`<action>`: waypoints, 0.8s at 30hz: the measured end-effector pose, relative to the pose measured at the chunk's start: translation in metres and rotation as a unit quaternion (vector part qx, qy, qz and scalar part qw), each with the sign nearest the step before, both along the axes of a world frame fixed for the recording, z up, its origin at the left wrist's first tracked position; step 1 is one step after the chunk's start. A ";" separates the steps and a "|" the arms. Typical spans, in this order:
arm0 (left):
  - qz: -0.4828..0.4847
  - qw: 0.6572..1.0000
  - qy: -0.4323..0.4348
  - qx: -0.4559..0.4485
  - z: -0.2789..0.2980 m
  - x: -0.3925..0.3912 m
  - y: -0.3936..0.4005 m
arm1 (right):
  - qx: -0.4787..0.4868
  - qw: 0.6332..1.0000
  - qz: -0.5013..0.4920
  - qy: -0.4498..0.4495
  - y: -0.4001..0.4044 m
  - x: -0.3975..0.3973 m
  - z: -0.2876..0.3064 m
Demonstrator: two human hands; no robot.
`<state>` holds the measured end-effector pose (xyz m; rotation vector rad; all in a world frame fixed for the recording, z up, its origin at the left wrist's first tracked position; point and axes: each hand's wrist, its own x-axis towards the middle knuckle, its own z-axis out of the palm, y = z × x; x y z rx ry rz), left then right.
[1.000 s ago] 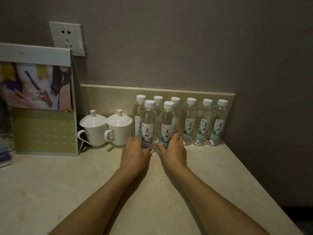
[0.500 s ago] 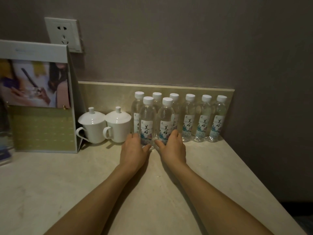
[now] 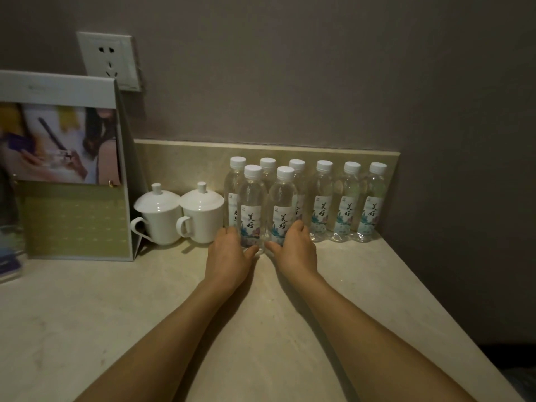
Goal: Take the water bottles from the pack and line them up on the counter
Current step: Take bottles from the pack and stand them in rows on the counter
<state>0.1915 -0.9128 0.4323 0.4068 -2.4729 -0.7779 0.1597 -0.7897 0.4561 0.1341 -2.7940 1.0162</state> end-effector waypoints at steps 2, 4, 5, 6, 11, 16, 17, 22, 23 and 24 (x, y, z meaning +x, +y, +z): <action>-0.004 1.000 0.000 0.003 0.001 0.000 0.000 | 0.000 1.000 -0.001 0.000 0.000 0.001 0.001; -0.007 1.000 -0.001 0.007 0.002 0.001 0.001 | -0.008 1.000 -0.002 -0.003 0.000 0.002 0.002; -0.007 1.000 -0.002 0.006 0.003 0.002 0.001 | -0.012 1.000 -0.001 -0.006 0.000 0.003 0.002; -0.006 1.000 -0.004 0.005 0.003 0.003 0.002 | -0.016 1.000 0.001 -0.011 0.000 0.004 0.002; -0.014 1.000 -0.020 0.011 0.011 0.007 0.003 | -0.029 0.999 0.003 -0.040 0.004 0.009 0.005; -0.031 0.999 -0.026 0.035 0.018 0.015 0.008 | -0.046 0.998 -0.006 -0.030 0.015 0.019 0.011; -0.030 0.999 -0.029 0.035 0.018 0.017 0.012 | -0.052 0.998 -0.008 -0.022 0.019 0.021 0.013; -0.026 0.997 -0.047 0.053 0.025 0.027 0.038 | -0.078 0.997 -0.018 0.010 0.044 0.032 0.029; -0.039 0.996 -0.044 0.068 0.028 0.030 0.045 | -0.085 0.996 -0.017 0.013 0.051 0.034 0.031; -0.057 0.994 -0.037 0.085 0.032 0.033 0.054 | -0.091 0.996 -0.015 0.018 0.059 0.037 0.033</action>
